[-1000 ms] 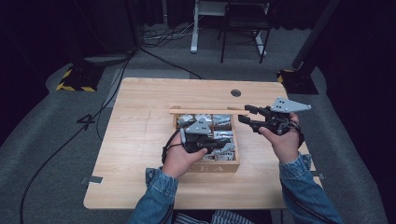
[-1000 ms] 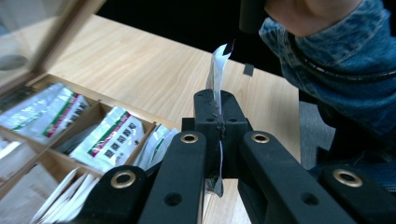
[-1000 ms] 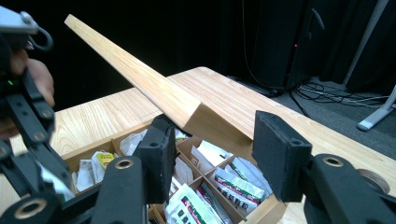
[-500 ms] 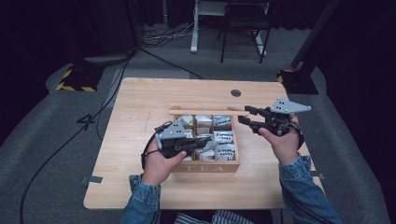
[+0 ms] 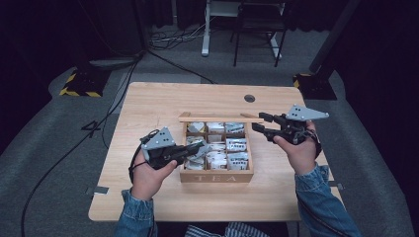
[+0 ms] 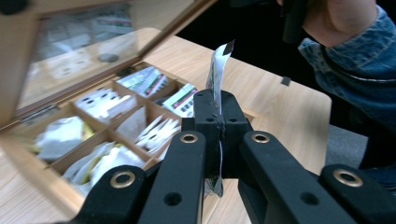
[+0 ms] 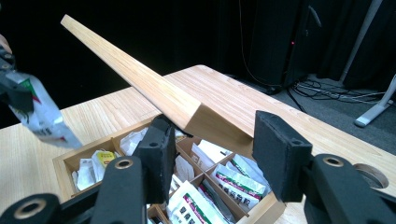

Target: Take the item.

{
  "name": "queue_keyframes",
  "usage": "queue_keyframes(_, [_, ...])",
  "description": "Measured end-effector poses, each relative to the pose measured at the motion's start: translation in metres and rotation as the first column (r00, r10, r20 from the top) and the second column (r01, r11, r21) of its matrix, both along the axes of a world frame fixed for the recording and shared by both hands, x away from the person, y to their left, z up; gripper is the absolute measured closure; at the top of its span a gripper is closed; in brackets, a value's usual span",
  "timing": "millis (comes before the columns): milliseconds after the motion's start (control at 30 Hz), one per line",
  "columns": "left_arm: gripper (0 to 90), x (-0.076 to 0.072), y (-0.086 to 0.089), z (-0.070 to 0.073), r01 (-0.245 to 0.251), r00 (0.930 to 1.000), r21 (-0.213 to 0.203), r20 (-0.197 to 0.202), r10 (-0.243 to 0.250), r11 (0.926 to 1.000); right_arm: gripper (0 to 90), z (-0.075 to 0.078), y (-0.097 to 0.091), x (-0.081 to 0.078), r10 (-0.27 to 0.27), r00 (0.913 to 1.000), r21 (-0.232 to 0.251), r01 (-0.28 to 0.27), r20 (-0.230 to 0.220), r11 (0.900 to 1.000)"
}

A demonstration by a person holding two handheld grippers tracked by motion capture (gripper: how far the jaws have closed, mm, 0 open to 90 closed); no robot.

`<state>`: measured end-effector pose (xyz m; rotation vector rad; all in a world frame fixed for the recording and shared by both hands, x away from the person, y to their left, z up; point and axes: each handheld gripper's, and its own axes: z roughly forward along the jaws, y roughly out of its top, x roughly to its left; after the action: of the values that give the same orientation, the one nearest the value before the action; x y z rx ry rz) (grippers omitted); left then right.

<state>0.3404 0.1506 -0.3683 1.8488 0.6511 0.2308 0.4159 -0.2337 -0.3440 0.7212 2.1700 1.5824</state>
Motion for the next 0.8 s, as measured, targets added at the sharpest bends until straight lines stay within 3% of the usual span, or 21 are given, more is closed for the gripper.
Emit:
queue_keyframes(233, [89.3, 0.002, 0.020, -0.002, -0.077, 0.9968, 0.010, -0.018, 0.078, 0.9969, 49.7, -0.001, -0.001, 0.001, 0.007, 1.0000, 0.009, -0.007, -0.003, 0.9999])
queue_keyframes(433, [89.3, 0.007, 0.039, -0.009, -0.160, 0.9856, 0.019, -0.051, 0.161, 0.9869, 49.7, -0.001, -0.001, 0.001, 0.007, 1.0000, 0.009, -0.006, -0.003, 0.9999])
queue_keyframes(600, [89.3, 0.012, 0.052, -0.016, -0.222, 0.9720, 0.035, -0.069, 0.224, 0.9743, 49.7, -0.001, -0.001, 0.001, 0.005, 1.0000, 0.007, -0.005, -0.003, 1.0000])
queue_keyframes(800, [89.2, 0.018, 0.066, -0.028, -0.308, 0.9431, 0.057, -0.112, 0.313, 0.9496, 49.7, -0.001, 0.000, 0.001, 0.004, 1.0000, 0.006, -0.004, -0.002, 1.0000])
